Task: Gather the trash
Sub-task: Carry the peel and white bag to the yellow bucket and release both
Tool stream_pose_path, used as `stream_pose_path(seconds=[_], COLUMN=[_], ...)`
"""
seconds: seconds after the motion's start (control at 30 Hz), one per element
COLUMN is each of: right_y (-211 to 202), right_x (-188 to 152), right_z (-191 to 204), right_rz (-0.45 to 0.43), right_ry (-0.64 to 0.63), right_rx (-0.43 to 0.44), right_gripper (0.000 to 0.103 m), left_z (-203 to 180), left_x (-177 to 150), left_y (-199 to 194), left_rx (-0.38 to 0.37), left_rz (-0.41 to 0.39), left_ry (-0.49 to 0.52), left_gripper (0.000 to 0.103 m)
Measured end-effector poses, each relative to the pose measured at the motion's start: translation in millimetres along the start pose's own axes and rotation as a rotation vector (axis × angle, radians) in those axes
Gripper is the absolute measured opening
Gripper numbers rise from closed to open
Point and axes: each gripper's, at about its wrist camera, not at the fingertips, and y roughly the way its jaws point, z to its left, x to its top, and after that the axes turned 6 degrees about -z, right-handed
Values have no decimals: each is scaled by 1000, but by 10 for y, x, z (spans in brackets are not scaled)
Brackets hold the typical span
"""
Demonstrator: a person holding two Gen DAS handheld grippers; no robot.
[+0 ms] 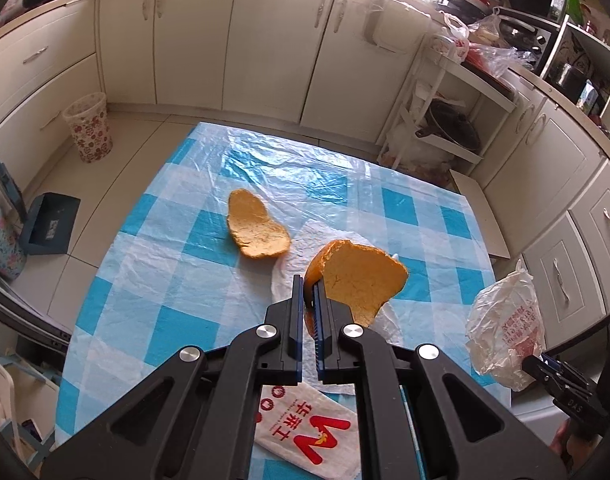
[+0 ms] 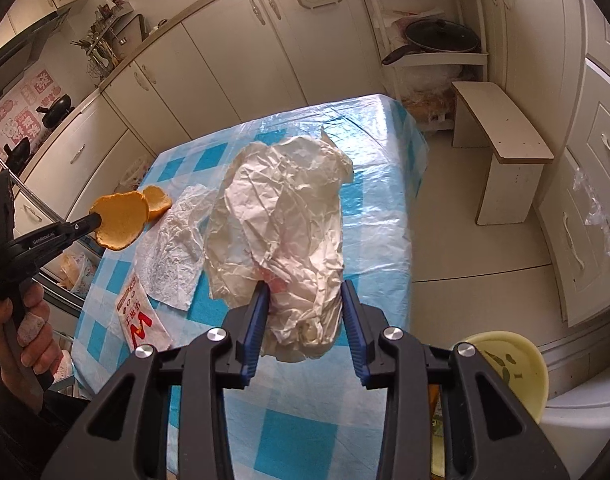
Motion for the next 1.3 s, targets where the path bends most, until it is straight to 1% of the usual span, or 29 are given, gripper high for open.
stream_pose_path(seconds=[0.27,0.4,0.57,0.67,0.77,0.9,1.07,1.3], right_y=[-266,-386,-489,-522,-557,-579,-584,-530], right_x=[-126,-211,-332,-402,-471,-545,-606,-715], right_z=[-438,-688,-968,-1052,-1113,-1162,-1275,-1349], right_rz=[-5,8,36,54,69,90,123,180], right_ry=[42,66,63,32,-3,-57,-89,-124], right_rx=[-63,-102,-189,-242,-275,-325,-359,-390], right_gripper=[37,37,37,38,38,38,39,39], left_z=[-576,-966,-1442,-1701,-1957,-2230,-2480,-2725], left_x=[-221,-377,-612,-740,-861,-1060,-1299,-1473], left_y=[102,129,166,177,172,207,231,181], left_rx=[-67,-111,-166,-200,-227,-249,-260,-272], left_rz=[42,57,90,115,125,151,172,168], left_ry=[83,138,198,215,246,292,347,412], left_gripper=[4,4,4,4,5,5,5,5])
